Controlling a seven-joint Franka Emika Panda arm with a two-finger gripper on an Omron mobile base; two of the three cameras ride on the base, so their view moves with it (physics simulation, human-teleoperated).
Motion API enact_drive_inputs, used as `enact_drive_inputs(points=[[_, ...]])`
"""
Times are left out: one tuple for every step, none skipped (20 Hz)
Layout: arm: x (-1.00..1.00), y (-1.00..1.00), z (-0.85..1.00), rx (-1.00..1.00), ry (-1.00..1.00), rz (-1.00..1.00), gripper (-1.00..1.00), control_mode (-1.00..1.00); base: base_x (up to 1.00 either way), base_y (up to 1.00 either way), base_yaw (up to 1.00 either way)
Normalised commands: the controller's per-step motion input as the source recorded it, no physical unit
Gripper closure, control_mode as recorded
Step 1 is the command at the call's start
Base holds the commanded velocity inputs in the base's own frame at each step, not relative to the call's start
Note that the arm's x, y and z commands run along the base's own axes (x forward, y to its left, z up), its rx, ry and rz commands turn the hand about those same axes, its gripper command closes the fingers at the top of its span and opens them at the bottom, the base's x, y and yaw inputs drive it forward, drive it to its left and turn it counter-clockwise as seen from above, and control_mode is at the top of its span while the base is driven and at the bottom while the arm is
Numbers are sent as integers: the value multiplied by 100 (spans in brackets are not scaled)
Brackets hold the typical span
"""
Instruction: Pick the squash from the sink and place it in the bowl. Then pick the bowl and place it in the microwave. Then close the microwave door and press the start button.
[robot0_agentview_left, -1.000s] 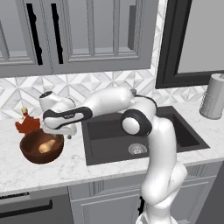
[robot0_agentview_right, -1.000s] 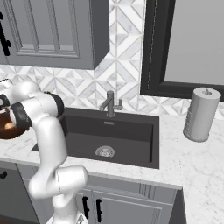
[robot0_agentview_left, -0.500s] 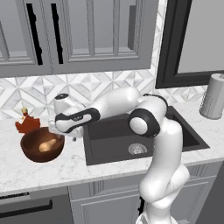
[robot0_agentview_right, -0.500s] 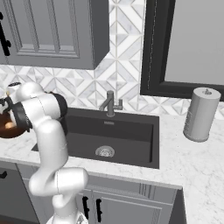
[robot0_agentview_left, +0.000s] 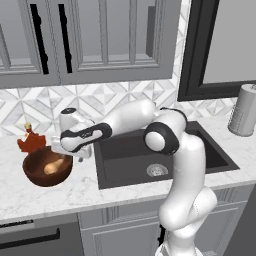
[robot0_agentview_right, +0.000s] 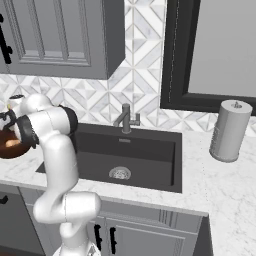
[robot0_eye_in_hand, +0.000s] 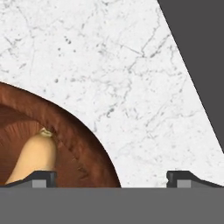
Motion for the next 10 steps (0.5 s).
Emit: enact_drive_inputs(points=[[0,7,0,1,0,3,-100,-100,0,0,0],[0,2,-6,1,0,3,-100,-100,0,0,0],[0,0,-12,1,0,3,-100,-100,0,0,0],[0,0,-20,3,0,3,-100,-100,0,0,0],[0,0,-24,5,0,3,-100,-100,0,0,0],[0,-8,-29,5,-2,4,100,-100,0,0,0],[0,-9,-32,6,-3,4,100,-100,0,0,0],[0,-8,-30,6,-3,3,100,-100,0,0,0],[0,-12,-34,3,0,0,100,-100,0,0,0],[-1,-11,-26,5,0,0,100,-100,0,0,0]])
